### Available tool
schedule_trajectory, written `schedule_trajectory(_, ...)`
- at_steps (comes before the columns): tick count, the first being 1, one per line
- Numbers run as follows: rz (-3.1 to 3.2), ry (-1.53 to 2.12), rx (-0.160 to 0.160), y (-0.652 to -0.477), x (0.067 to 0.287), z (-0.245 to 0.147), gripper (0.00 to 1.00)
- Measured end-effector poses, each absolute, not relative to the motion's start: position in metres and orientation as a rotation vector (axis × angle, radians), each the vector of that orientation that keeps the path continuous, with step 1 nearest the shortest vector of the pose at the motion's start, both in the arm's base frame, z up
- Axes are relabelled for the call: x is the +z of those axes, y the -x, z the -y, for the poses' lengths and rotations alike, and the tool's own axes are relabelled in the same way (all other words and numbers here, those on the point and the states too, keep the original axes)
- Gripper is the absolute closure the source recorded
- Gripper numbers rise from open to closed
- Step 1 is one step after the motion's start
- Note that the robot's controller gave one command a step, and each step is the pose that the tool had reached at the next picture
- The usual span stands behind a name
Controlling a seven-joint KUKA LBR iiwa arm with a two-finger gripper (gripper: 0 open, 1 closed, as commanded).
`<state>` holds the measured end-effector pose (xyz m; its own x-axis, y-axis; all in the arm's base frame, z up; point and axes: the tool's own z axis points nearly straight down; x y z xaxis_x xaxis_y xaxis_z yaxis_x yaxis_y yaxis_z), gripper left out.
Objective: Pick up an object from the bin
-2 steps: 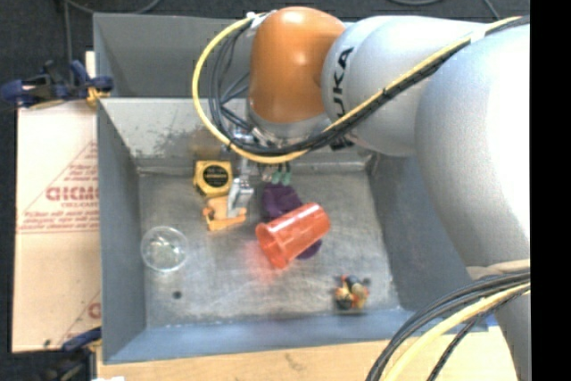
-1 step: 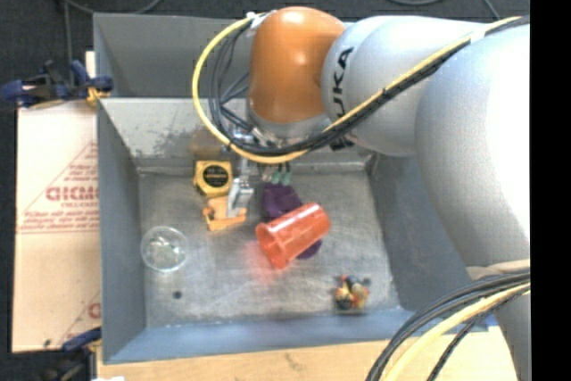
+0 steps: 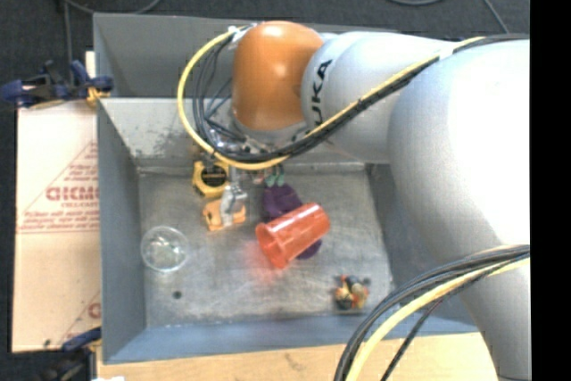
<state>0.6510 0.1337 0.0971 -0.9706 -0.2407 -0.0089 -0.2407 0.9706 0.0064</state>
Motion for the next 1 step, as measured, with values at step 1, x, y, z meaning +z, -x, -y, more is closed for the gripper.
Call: schedule_trajectory(1, -3.110, 0.379, 0.012, -0.6510, 0.0971, -0.1337, 1.00)
